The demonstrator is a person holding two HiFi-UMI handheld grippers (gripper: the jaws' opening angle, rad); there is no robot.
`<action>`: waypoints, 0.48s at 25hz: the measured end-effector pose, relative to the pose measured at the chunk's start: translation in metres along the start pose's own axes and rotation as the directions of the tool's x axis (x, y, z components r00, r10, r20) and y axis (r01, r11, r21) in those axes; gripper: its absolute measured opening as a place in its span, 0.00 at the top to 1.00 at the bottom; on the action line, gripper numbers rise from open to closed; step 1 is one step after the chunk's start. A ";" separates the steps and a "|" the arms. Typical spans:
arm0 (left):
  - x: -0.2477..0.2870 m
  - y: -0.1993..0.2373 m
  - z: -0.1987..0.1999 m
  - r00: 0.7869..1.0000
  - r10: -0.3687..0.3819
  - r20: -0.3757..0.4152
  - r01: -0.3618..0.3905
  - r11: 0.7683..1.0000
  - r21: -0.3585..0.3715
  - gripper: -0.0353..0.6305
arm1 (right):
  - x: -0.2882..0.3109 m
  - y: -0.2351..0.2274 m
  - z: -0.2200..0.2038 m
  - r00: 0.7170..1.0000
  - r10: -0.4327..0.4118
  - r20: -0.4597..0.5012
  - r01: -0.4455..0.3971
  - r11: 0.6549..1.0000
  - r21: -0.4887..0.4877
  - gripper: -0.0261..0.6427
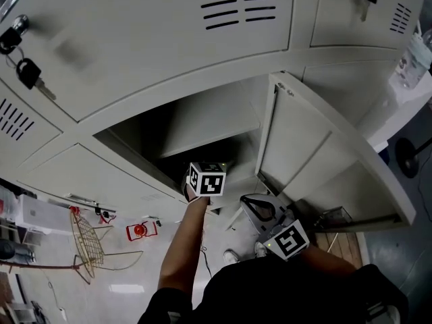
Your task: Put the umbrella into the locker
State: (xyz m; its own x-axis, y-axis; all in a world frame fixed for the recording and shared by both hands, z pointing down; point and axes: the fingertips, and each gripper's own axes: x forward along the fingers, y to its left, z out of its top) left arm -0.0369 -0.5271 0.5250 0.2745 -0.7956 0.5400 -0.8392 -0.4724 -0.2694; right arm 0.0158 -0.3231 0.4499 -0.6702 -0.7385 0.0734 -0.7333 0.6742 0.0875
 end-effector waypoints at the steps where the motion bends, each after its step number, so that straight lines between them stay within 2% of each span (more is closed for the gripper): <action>1: -0.009 0.000 0.006 0.999 0.005 0.047 -0.005 1.000 0.001 0.39 | -0.001 0.001 0.002 1.000 0.001 0.007 -0.001 1.000 0.003 0.96; 5: -0.051 -0.011 0.023 0.984 -0.022 0.176 0.021 1.000 0.006 0.40 | -0.004 0.002 0.014 0.999 -0.001 0.044 0.000 1.000 0.024 0.96; 10: -0.105 -0.029 0.023 0.957 -0.036 0.288 0.049 0.998 -0.038 0.53 | -0.009 0.001 0.021 0.999 -0.011 0.052 0.005 0.994 0.108 0.96; 12: -0.125 -0.031 0.023 0.945 -0.020 0.326 0.034 0.999 -0.037 0.59 | -0.009 0.004 0.026 0.998 -0.003 0.069 -0.004 0.994 0.106 0.96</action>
State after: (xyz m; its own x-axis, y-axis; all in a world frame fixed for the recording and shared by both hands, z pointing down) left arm -0.0344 -0.4216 0.4478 0.4296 -0.8660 0.2559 -0.8461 -0.4851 -0.2211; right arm 0.0159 -0.3141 0.4235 -0.6740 -0.7387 0.0039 -0.7386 0.6738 -0.0186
